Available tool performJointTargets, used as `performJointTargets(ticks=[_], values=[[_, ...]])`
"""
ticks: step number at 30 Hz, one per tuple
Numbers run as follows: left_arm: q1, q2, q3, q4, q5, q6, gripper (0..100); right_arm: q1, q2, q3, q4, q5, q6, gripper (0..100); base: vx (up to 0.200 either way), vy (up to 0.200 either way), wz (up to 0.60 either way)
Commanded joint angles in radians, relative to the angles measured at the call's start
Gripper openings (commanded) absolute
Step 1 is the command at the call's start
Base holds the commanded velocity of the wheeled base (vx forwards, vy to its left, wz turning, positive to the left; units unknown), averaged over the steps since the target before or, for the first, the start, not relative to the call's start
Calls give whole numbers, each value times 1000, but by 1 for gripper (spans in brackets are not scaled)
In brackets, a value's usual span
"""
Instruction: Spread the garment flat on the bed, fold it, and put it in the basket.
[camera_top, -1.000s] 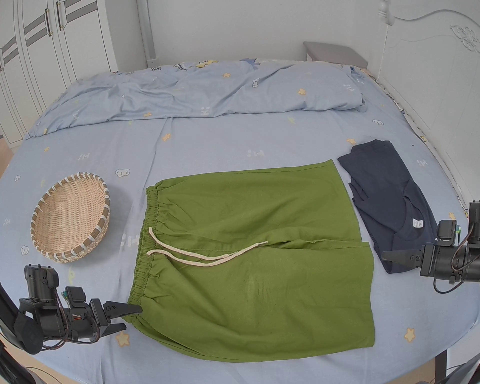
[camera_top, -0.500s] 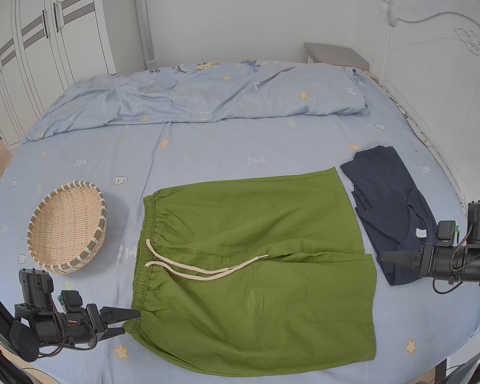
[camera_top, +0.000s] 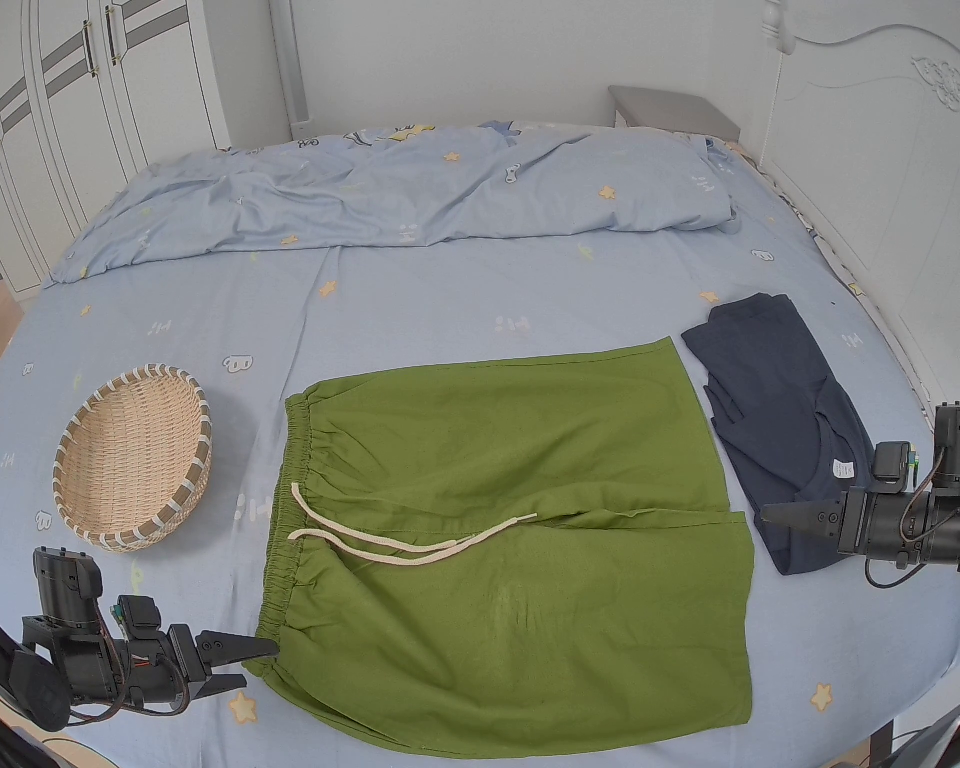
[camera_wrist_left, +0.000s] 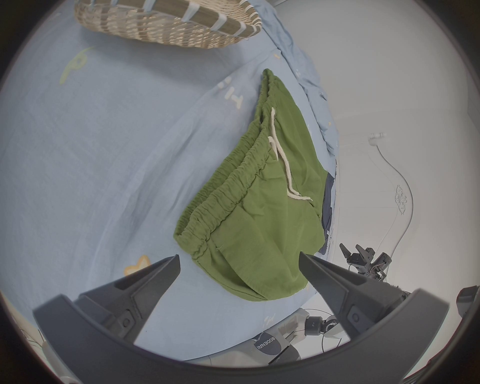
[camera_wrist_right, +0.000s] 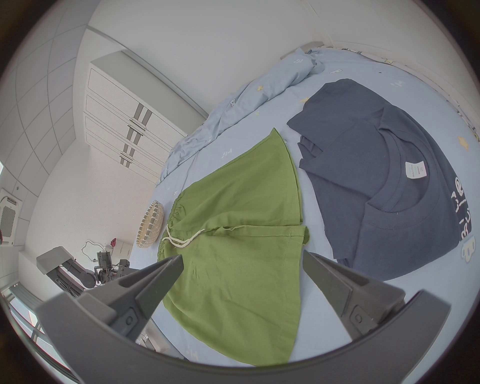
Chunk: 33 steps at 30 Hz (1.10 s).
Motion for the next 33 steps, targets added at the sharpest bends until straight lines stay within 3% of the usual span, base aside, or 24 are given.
performJointTargets(ticks=[1,15,24,30,31,33], values=[[-2,2,8,-2,0,1,100,1,4,-1,0,0,0,100,0,0,0],[7,169,-24,-24,5,67,100,3,16,1,0,0,0,100,0,0,0],[13,276,-25,-197,0,54,100,4,16,1,0,0,0,100,0,0,0],[9,269,4,-228,-2,53,100,4,19,2,0,0,0,100,0,0,0],[9,267,7,-228,-2,54,0,4,21,4,0,2,0,100,0,0,0],[10,262,15,-226,-2,56,0,4,24,8,0,2,0,100,0,0,0]])
